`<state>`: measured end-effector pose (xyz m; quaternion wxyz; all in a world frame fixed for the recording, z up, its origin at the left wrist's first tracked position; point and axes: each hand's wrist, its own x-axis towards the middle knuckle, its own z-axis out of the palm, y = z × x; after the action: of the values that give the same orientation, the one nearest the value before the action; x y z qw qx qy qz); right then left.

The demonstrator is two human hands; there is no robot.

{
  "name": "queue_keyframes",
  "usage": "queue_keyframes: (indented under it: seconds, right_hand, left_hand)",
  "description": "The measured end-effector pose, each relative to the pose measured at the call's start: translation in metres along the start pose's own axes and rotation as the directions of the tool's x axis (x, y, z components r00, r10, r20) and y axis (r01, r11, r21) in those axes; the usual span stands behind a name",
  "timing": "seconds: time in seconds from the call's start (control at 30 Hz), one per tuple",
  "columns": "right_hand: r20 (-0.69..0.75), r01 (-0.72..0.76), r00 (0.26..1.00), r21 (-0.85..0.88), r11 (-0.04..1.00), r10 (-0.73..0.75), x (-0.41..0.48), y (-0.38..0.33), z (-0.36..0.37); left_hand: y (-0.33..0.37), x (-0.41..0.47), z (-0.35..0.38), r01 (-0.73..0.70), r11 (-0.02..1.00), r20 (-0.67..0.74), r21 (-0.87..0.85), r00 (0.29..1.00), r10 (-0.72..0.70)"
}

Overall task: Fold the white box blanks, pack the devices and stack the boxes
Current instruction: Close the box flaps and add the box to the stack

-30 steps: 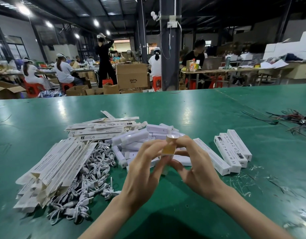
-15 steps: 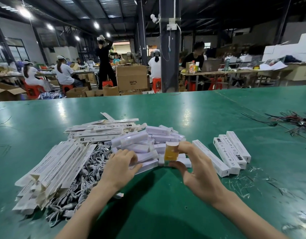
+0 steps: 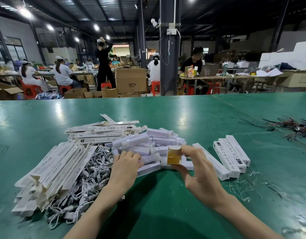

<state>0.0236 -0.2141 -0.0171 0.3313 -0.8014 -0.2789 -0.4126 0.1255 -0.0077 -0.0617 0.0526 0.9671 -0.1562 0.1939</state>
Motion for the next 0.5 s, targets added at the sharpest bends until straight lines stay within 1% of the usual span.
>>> queue_keyframes:
  seconds: [0.1,0.17,0.3,0.37,0.43,0.47,0.5]
  right_hand:
    - [-0.023,0.012,1.000,-0.025,1.000,-0.012,0.001,-0.001,0.000]
    - [-0.031,0.017,0.999,-0.035,0.999,-0.018,0.000,0.000,0.001]
    - [-0.014,0.023,1.000,-0.044,0.999,-0.023,-0.002,0.003,0.002]
    - [0.000,0.025,1.000,-0.044,0.999,-0.025,-0.002,0.005,0.003]
    - [0.001,0.021,1.000,-0.047,0.999,-0.021,-0.002,0.005,0.003]
    - [-0.003,0.019,1.000,-0.048,0.999,-0.019,-0.002,0.004,0.004]
    - [-0.008,0.022,1.000,-0.052,0.998,-0.022,-0.001,0.004,0.004]
  left_hand:
    - [0.000,0.002,-0.001,-0.033,0.999,-0.004,0.037,0.999,0.033]
    - [0.001,0.002,-0.002,-0.059,0.996,0.021,0.065,0.998,0.058]
    - [0.005,0.006,-0.004,-0.036,0.998,0.087,-0.041,0.995,0.040]
    - [0.008,0.007,-0.005,-0.034,0.999,0.087,-0.041,0.995,0.037]
    - [0.012,0.004,-0.007,-0.056,0.998,0.041,0.036,0.998,0.054]
    - [0.014,0.002,-0.010,-0.063,0.998,-0.015,0.030,0.998,0.064]
    - [0.016,0.000,-0.014,-0.084,0.996,-0.099,-0.018,0.992,0.082]
